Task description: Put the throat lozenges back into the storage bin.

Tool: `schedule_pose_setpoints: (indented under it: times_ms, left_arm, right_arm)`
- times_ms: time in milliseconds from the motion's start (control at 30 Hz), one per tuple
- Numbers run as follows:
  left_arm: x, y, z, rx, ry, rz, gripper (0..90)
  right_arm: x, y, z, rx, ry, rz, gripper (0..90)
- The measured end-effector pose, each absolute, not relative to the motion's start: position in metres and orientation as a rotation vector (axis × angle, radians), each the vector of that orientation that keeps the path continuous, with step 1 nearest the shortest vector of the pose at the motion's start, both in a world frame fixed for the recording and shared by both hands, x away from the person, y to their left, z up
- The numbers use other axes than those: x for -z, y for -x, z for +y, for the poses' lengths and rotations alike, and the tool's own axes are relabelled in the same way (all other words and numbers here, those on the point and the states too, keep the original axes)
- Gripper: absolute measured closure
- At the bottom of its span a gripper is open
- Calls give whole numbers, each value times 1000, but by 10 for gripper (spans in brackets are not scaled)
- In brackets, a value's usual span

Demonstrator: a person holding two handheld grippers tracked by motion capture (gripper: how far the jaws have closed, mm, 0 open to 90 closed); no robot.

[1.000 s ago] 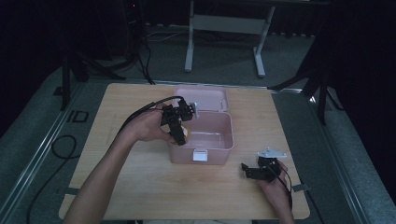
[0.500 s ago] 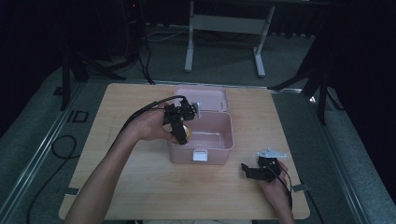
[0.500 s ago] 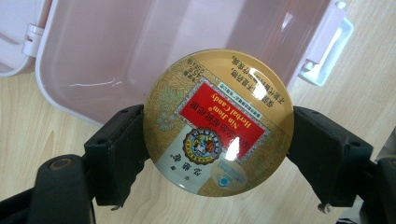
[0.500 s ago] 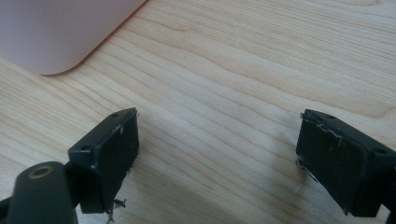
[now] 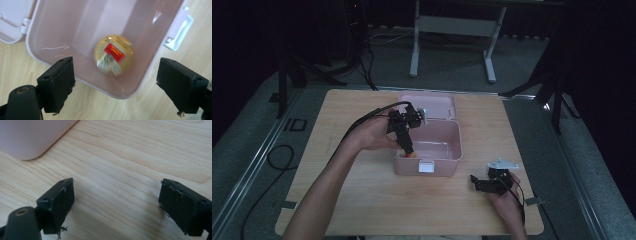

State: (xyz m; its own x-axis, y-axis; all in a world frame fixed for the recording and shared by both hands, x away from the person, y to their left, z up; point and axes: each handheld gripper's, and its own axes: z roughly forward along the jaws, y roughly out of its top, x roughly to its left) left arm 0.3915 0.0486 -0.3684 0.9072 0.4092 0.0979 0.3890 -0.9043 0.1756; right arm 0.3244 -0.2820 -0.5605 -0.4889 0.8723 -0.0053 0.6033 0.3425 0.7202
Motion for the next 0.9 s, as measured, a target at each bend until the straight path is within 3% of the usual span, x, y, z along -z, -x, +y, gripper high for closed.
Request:
schedule_pose_setpoints:
  times_ms: [900]
  left_arm:
    - [368,-381,101,-307,-2819,741,162]
  right_arm:
    - [561,-324,-282,-943,-1296,2221,130]
